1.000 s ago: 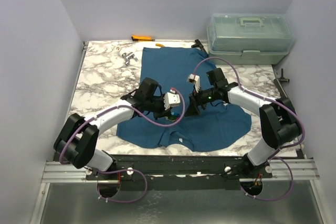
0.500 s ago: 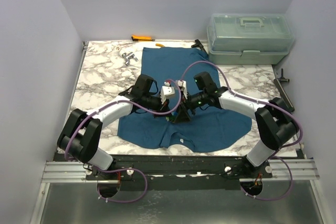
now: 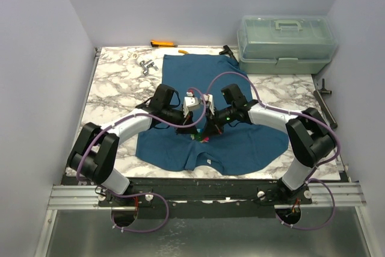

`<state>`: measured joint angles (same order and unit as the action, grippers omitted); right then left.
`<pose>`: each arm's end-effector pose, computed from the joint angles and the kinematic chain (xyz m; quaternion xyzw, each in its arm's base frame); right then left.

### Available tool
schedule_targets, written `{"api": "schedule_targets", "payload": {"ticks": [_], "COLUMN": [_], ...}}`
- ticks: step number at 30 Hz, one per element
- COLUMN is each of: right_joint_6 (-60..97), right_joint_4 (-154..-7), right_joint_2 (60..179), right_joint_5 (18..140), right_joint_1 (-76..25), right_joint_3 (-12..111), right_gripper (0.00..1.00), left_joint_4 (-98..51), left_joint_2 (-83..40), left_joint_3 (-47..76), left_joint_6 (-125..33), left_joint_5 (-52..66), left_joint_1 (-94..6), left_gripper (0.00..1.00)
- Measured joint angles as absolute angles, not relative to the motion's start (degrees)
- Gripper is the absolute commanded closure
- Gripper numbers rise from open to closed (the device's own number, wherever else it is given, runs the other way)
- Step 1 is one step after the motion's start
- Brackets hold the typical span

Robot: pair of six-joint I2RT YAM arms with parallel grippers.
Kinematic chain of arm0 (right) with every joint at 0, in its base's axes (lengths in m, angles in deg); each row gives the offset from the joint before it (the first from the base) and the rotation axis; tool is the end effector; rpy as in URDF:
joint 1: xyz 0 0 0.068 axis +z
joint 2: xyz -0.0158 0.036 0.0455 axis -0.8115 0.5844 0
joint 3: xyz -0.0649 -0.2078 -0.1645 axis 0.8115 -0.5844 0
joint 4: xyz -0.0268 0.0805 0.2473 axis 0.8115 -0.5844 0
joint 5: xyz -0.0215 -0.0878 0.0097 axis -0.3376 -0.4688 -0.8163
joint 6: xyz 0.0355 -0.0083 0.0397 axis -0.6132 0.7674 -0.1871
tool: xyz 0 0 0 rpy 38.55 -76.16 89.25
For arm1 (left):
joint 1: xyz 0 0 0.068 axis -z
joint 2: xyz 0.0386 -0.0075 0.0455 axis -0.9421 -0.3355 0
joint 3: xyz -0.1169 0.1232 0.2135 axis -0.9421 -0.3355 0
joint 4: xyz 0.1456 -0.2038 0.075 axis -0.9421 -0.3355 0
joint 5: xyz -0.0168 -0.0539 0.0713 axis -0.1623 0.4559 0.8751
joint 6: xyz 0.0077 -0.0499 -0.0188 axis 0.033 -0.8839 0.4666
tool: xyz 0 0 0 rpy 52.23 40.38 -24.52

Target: Remove the brooch from the garment

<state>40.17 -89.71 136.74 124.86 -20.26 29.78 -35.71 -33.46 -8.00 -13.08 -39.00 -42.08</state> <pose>0.2645 0.2129 0.1803 -0.4842 0.7059 0.4694 0.2166 0.2516 -0.1686 0.2034 0.4976 0.6852 -0.4452 0.2911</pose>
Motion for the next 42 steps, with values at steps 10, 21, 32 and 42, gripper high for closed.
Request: {"api": "schedule_targets", "payload": {"ticks": [10,21,32,42], "right_joint_6": [40.4,37.5,24.0,11.8], "right_joint_4": [-89.6,-87.5,-73.2,-58.5], "right_joint_2": [136.8,136.8,135.4,134.0], "right_joint_5": [124.8,126.0,126.0,124.1], "right_joint_1": [-20.2,-20.2,-22.6,-23.0], "right_joint_3": [28.8,28.2,19.8,13.6], "right_gripper": [0.99,0.99,0.99,1.00], "left_joint_4": [-36.6,-45.4,-48.8,-51.5], "left_joint_2": [-30.9,-28.1,-28.1,-29.4], "left_joint_3": [-8.9,-11.3,-11.3,-11.3], "left_joint_6": [-12.6,-2.1,2.0,6.5], "left_joint_5": [-39.4,-38.5,-34.8,-25.2], "left_joint_1": [-47.5,-48.1,-44.7,-37.7], "left_gripper": [0.32,0.32,0.38,0.73]}}
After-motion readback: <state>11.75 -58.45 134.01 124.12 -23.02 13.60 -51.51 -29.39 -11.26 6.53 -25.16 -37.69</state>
